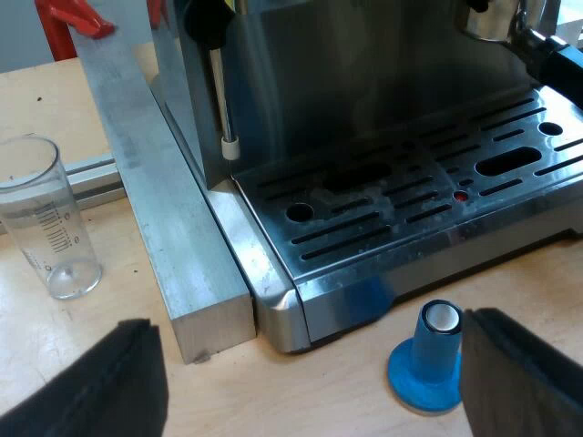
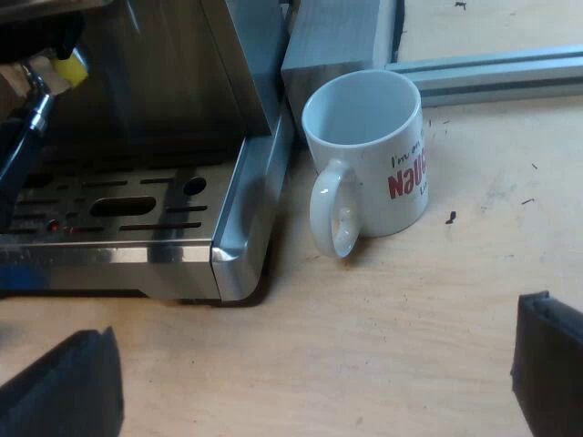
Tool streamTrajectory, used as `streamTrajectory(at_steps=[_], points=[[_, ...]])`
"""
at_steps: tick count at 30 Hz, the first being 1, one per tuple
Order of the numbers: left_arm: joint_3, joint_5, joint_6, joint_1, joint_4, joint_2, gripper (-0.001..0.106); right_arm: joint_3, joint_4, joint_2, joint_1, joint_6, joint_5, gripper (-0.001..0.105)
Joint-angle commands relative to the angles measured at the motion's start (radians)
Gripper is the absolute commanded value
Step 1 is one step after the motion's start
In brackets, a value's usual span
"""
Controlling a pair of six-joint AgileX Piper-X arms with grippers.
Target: Grind coffee beans and then tamp
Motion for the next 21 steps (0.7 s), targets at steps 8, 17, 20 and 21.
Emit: streamTrajectory(at_steps=[8,17,20,21], points=[[-0.016,0.051,-0.015,-0.002,0.005,-0.113,0.068,-0.027,-0.006,-0.012,-0.001,-0.104,-0.064,0.087],[-0.026,0.139,-0.044,-0.04,-0.002,-0.04,0.068,-0.067,-0.031,0.114,0.047,-0.179,-0.152,0.067],[-0.026,0.139,-0.044,-0.082,-0.003,-0.007,0.068,-0.067,-0.03,0.157,0.113,-0.213,-0.158,0.067],[-0.026,0.142,-0.04,-0.1,-0.006,0.008,0.068,-0.067,-0.03,0.171,0.135,-0.222,-0.158,0.067]])
